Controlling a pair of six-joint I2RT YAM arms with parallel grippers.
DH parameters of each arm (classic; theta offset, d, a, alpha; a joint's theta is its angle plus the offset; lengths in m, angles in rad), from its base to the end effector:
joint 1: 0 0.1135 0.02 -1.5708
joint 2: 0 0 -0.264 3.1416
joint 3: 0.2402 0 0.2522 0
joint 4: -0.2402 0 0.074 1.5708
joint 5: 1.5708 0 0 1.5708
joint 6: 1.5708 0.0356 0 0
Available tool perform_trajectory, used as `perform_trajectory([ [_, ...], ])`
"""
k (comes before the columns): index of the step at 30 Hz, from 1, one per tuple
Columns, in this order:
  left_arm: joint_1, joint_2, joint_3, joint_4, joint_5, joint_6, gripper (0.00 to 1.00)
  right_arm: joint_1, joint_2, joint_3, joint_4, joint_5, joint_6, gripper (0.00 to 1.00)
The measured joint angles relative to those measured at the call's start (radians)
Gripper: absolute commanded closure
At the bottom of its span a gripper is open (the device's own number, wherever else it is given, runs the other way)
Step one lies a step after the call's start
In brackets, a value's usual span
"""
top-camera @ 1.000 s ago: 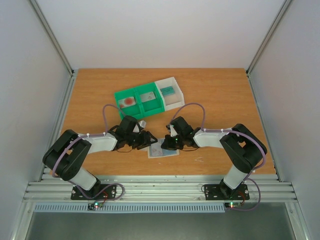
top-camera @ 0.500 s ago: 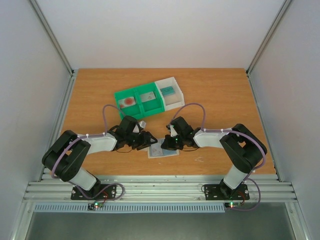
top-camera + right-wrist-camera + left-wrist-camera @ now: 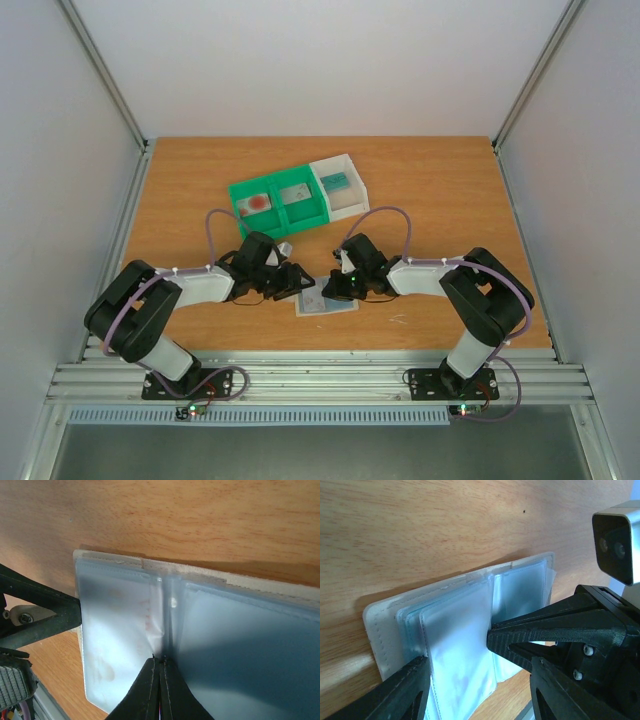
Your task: Take the credit cards out of the card holder
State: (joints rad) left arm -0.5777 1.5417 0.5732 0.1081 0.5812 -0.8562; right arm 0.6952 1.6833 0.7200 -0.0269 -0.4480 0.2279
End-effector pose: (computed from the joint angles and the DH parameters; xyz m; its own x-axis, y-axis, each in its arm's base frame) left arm 0.2140 -0.1628 0.1309 -0.9875 -0.1099 -0.1130 0.0160 0.6434 -0.7654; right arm 0.2181 0.2020 0.1202 -0.7972 -0.3997 -0.4525 -0.5951 0.6470 0.4767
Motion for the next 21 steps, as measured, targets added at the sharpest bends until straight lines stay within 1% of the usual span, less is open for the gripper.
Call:
perform_trajectory([
  [21,-0.006,0.008,0.007,-0.002,0.006,0.016,0.44,0.0,0.0,-0.006,0.012,-0.008,0.005,0.98],
])
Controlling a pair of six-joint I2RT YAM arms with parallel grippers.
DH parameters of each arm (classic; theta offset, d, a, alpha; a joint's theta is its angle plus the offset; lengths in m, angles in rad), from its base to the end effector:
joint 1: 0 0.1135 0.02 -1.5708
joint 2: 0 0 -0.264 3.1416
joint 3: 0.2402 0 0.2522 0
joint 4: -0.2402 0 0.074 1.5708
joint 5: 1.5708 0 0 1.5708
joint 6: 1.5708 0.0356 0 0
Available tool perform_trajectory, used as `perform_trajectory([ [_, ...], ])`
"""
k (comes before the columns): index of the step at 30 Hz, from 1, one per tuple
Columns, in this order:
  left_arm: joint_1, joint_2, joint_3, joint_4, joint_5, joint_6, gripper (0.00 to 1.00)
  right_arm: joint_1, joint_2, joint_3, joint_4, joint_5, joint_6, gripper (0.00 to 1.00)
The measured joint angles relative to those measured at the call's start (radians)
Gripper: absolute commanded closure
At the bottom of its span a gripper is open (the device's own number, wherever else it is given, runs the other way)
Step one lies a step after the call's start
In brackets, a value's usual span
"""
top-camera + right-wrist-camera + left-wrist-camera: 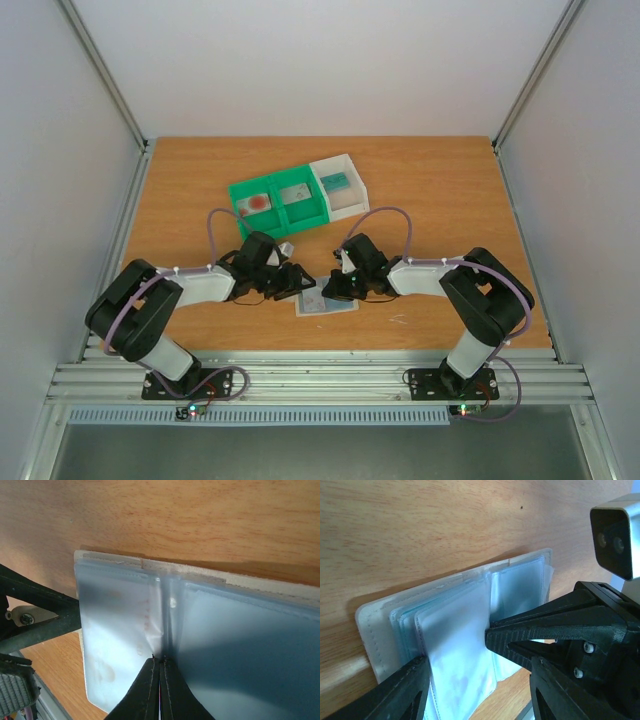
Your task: Take the credit cards out of the card holder
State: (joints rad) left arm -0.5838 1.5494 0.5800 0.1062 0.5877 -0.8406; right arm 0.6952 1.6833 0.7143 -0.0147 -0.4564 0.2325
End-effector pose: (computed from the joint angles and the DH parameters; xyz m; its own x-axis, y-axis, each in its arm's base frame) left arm 0.2142 -0.1652 0.1307 -0.9887 -0.0899 -0.1197 0.0342 0.6427 -0.7653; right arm 0.2176 0.2019 0.1197 -0.7978 -0.3961 -0.4545 -0.5946 0.6415 0.4847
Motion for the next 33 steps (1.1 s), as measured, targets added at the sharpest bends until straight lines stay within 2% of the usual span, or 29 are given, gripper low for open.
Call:
perform_trajectory([
  [9,-0.018,-0.029,0.0,0.002,0.016,-0.033,0.44,-0.001,-0.001,-0.009,0.02,-0.01,0.019,0.9],
  [18,-0.053,-0.056,0.015,-0.005,0.03,-0.043,0.44,-0.001,-0.01,-0.026,0.05,-0.008,0.038,0.89],
  [24,-0.064,-0.06,0.036,-0.016,0.029,-0.043,0.44,0.0,-0.03,-0.039,0.057,0.0,0.048,0.76],
  [33,-0.084,-0.06,0.077,-0.059,0.024,-0.041,0.44,-0.001,-0.134,-0.065,-0.037,0.087,0.052,0.69],
])
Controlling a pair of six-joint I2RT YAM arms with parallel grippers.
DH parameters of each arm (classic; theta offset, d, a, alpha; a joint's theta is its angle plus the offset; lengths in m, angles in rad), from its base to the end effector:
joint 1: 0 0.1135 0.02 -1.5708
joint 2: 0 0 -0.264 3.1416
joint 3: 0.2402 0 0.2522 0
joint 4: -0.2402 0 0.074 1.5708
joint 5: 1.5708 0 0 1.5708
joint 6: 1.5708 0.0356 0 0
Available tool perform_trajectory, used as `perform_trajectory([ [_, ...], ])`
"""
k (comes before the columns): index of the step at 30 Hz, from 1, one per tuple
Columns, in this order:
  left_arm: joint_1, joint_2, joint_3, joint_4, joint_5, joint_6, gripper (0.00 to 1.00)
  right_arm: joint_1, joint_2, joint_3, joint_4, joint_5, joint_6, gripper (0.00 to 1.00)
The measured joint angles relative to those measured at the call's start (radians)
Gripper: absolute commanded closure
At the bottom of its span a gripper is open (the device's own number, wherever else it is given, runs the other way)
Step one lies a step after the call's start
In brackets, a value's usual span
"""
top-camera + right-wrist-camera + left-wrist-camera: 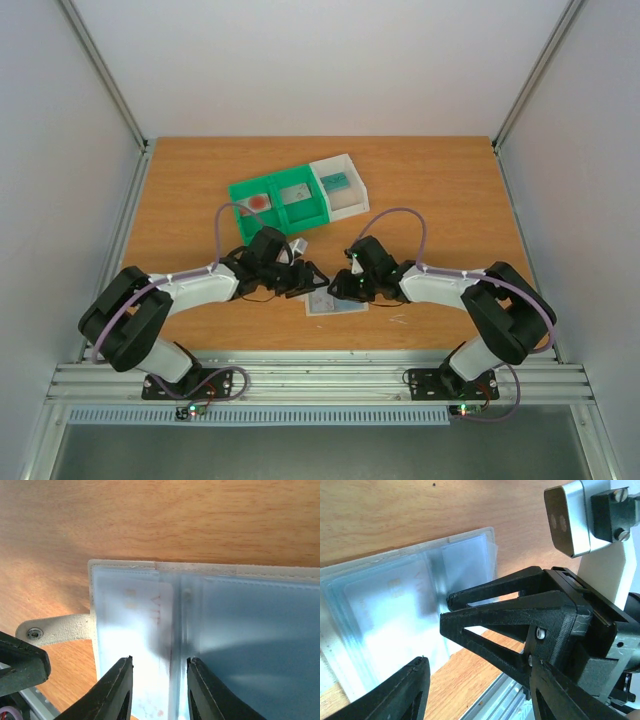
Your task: Take the credit cards out of the card holder
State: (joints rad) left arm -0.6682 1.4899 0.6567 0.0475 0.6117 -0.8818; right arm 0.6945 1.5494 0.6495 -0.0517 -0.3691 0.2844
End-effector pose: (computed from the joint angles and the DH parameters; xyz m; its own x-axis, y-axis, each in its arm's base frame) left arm 0.2077 -0.1900 0.1627 -0.9905 -0.0233 -0.1359 0.0965 0.5869 -0.8039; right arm 0.2037 0.1864 0.1356 -0.8132 -0.3368 -0.4746 -0.5518 0.7055 0.4448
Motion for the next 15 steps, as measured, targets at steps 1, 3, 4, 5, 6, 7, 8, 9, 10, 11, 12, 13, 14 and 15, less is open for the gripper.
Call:
perform_trajectory([
  [1,-0.002,0.0,0.003,0.0,0.0,0.0,0.44,0.0,-0.006,0.0,-0.01,0.005,0.0,0.7],
  [3,-0.008,0.003,0.008,0.001,-0.001,-0.001,0.44,0.0,-0.011,0.0,-0.02,0.012,-0.001,0.74],
  [4,-0.012,0.006,0.011,0.002,-0.001,-0.001,0.44,0.0,-0.011,0.0,-0.026,0.015,-0.001,0.76],
  [5,-0.016,0.01,0.014,0.004,0.0,-0.001,0.44,0.0,-0.011,0.0,-0.031,0.017,-0.003,0.77],
  [6,-0.02,0.015,0.016,0.008,0.0,-0.002,0.44,0.0,-0.011,0.0,-0.036,0.02,-0.003,0.78],
  [7,-0.023,0.019,0.017,0.009,-0.001,-0.002,0.44,0.0,-0.011,0.0,-0.039,0.021,-0.005,0.79],
  [8,-0.024,0.021,0.017,0.007,-0.002,-0.003,0.44,0.0,-0.011,0.0,-0.043,0.021,-0.006,0.8],
  [9,-0.026,0.021,0.017,0.004,-0.005,-0.003,0.44,0.0,-0.01,0.0,-0.046,0.021,-0.008,0.82],
  [10,-0.027,0.021,0.018,0.0,-0.013,-0.002,0.44,0.0,-0.01,0.0,-0.047,0.02,-0.009,0.84],
  [11,-0.027,0.021,0.019,-0.008,-0.021,-0.002,0.44,0.0,-0.01,0.0,-0.049,0.02,-0.011,0.86],
  [12,-0.027,0.021,0.02,-0.016,-0.03,-0.001,0.44,0.0,-0.009,0.0,-0.052,0.02,-0.014,0.88],
  [13,-0.027,0.021,0.02,-0.031,-0.041,-0.001,0.44,0.0,-0.008,0.0,-0.055,0.02,-0.017,0.9],
  [14,-0.027,0.021,0.02,-0.041,-0.047,0.0,0.44,0.0,-0.007,0.001,-0.06,0.021,-0.02,0.91],
  [15,-0.027,0.021,0.02,-0.053,-0.053,0.0,0.44,0.0,-0.005,0.002,-0.064,0.021,-0.023,0.92],
])
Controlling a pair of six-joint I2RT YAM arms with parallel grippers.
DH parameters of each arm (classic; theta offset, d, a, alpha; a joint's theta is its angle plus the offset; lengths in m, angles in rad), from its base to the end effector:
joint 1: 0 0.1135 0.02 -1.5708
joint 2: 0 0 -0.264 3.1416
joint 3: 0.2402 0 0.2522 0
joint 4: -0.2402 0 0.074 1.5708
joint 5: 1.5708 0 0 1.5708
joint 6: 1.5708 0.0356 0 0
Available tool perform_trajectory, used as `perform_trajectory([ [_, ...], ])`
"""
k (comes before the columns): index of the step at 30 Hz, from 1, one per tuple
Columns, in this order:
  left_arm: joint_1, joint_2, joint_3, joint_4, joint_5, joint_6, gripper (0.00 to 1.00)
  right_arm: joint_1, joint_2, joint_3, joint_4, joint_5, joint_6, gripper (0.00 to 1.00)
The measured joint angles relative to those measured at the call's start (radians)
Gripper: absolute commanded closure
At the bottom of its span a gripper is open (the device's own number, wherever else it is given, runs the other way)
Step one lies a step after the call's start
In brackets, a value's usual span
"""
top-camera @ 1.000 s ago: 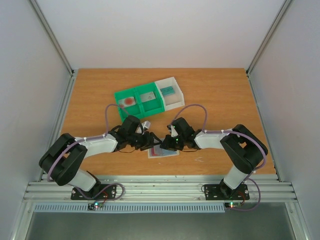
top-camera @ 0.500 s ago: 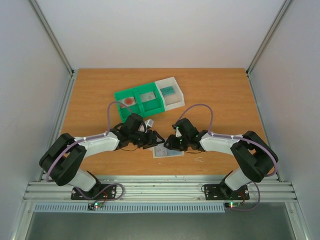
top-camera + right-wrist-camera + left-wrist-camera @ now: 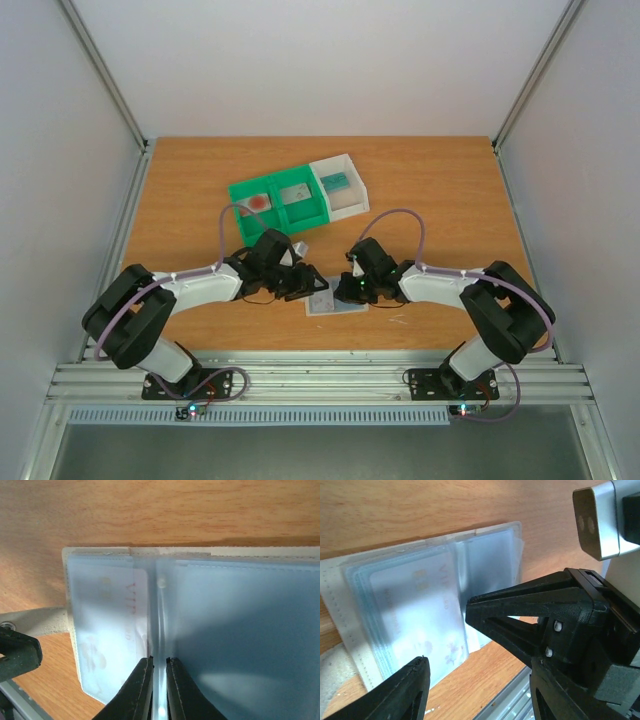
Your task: Take the credit cards out of the card holder
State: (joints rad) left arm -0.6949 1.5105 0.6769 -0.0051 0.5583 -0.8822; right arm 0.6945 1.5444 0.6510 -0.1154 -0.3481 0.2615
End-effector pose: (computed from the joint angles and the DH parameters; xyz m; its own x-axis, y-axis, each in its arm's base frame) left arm 0.2052 -0.1956 0.1585 -0.9924 -0.0253 -0.1205 0.0768 0.6376 -0.7665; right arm 0.2001 0.1825 0.1332 -0.8197 -0.3665 -0.4401 -0.5480 0.7254 0.4166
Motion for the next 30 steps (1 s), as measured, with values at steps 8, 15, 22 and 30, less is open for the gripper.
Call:
perform_trajectory([
  [8,0.012,0.0,0.0,-0.014,-0.011,0.0,0.44,-0.001,0.038,0.014,0.01,-0.012,-0.011,0.94],
  [15,0.047,0.0,-0.002,-0.013,-0.013,0.0,0.44,-0.001,0.039,0.025,-0.002,-0.032,-0.014,0.86],
  [22,0.095,0.001,-0.025,-0.008,-0.009,0.0,0.44,-0.001,0.039,0.054,-0.04,-0.034,-0.016,0.85],
  [30,0.095,0.001,-0.025,0.008,0.011,-0.001,0.44,-0.001,0.062,0.059,-0.042,-0.037,-0.016,0.95],
])
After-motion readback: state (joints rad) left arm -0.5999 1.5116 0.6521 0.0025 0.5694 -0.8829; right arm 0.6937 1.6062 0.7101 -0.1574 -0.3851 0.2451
